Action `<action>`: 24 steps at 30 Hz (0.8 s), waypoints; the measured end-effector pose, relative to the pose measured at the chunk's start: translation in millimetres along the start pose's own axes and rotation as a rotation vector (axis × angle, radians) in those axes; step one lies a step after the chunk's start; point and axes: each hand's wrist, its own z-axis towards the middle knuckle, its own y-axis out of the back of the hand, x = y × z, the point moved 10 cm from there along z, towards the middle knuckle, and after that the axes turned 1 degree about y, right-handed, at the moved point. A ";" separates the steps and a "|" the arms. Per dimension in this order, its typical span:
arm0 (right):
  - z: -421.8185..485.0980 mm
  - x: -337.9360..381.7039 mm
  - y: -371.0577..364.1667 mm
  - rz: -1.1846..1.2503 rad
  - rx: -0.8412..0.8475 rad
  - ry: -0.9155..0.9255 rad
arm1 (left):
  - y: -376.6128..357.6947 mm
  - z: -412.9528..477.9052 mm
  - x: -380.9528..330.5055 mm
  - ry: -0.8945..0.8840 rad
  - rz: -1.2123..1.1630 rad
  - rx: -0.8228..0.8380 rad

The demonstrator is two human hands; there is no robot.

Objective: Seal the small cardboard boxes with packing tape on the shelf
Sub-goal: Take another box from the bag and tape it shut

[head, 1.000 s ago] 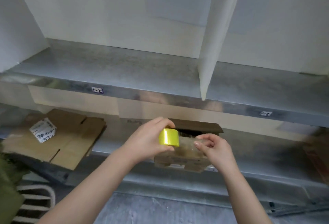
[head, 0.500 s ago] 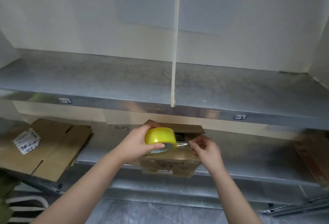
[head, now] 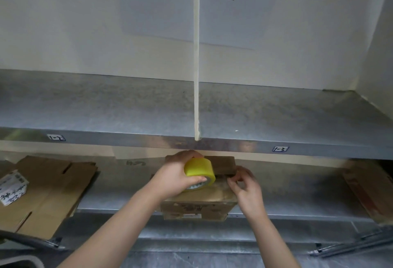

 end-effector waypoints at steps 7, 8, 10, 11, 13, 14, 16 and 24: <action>11.5 -42.7 -12.9 0.333 0.032 -0.309 | -5.7 14.5 -13.0 0.000 0.015 -0.043; 11.9 -49.4 -13.4 0.402 0.034 -0.357 | -9.9 17.4 -15.7 0.005 0.016 -0.028; 12.0 -61.6 -8.9 0.561 0.014 -0.432 | -19.3 23.9 -17.6 0.041 -0.009 0.024; 13.2 -67.1 -4.8 0.617 0.006 -0.449 | -23.5 27.6 -17.8 0.062 -0.022 0.053; 16.3 -75.9 1.0 0.633 0.028 -0.463 | -31.4 34.8 -18.2 0.087 -0.010 0.107; 17.5 -79.6 1.3 0.616 0.051 -0.476 | -34.4 38.1 -18.5 0.088 0.010 0.126; 17.7 -88.3 -2.4 0.569 0.092 -0.526 | -39.6 41.4 -18.1 0.087 0.043 0.147; 14.9 -102.1 -39.7 0.520 0.153 -0.605 | -39.7 41.6 -21.3 0.036 0.019 0.117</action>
